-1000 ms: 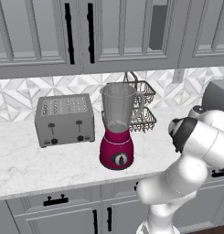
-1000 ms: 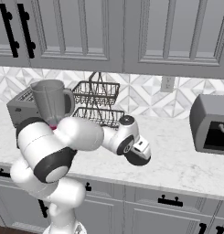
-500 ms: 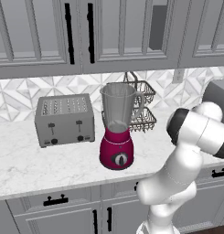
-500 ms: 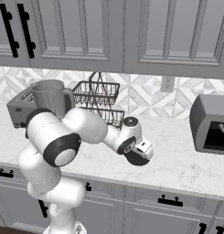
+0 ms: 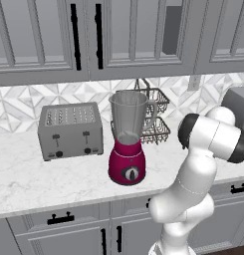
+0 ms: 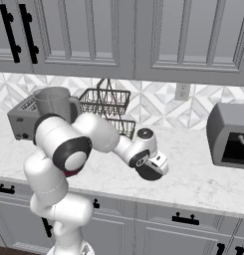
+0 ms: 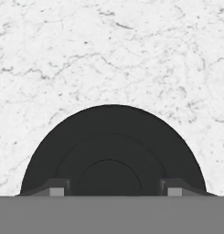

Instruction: Close the lid blender by securely placing the lid on top.

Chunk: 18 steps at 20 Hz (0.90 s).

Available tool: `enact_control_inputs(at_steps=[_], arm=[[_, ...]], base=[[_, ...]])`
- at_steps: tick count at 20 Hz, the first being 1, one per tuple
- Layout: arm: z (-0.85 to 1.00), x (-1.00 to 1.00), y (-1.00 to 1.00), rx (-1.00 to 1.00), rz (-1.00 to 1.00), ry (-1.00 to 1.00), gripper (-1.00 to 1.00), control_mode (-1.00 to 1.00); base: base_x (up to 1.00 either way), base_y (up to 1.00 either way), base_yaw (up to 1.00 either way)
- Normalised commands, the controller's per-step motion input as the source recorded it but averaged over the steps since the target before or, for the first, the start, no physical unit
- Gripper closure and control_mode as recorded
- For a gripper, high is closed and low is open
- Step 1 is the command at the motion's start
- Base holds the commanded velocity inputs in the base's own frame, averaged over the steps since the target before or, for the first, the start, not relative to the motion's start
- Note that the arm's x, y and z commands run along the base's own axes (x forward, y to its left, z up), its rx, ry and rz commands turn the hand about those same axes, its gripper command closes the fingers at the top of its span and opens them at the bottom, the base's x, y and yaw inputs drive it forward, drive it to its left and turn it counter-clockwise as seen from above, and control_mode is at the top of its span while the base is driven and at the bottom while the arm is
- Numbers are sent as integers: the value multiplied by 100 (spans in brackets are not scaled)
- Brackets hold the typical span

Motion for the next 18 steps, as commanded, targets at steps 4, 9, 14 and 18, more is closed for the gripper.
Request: enact_control_inputs(at_steps=[4,9,14,18], arm=[[-38,2,0,0,0,2,100,-100],[-26,0,0,0,0,2,100,-100],[0,0,0,0,0,0,100,-100],[0,0,17,0,6,2,100,-100]], base=[[0,0,0],[0,0,0],[0,0,0],[0,0,0]])
